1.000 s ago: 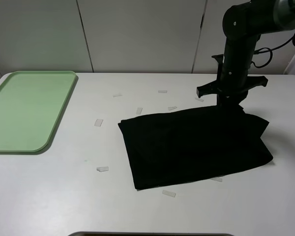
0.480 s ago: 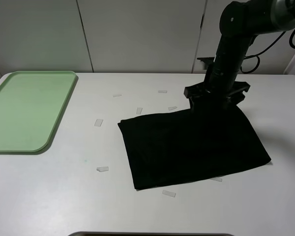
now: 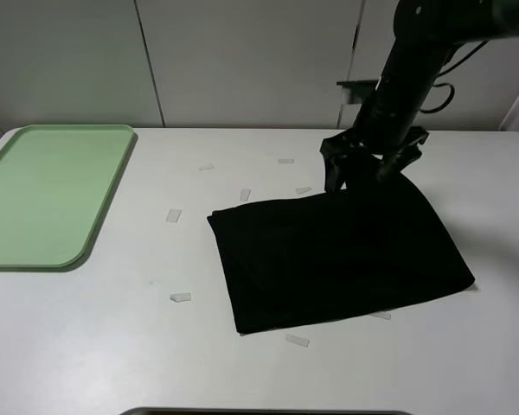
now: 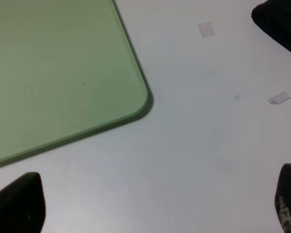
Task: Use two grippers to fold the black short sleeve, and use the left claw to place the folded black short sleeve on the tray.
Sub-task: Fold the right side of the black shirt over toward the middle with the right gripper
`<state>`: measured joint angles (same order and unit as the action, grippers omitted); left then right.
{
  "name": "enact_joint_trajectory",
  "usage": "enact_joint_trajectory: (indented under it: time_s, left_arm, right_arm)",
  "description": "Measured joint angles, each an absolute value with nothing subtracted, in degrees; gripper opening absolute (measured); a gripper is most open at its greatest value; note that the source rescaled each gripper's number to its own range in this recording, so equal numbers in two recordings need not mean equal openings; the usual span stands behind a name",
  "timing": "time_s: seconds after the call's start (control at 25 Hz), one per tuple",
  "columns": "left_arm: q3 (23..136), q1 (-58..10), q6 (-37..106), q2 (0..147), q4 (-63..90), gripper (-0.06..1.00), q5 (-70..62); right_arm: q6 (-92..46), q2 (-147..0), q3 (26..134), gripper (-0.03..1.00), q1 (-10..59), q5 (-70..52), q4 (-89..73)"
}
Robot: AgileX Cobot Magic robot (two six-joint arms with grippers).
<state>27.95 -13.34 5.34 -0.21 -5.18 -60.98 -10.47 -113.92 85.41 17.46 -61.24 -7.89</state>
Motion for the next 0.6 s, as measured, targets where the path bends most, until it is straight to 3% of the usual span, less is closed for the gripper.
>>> enact_joint_trajectory:
  time_s: [0.24,0.6]
  left_arm:
    - [27.9,-13.3,5.3,-0.2,-5.2,0.94,-61.0]
    - [27.9,-13.3,5.3,-0.2,-5.2,0.94,-61.0]
  right_arm:
    - [-9.9,-109.1,88.7,0.97,16.5,-59.8,4.8]
    - [0.6,-113.0,88.8,0.97,8.8,-50.0,18.3]
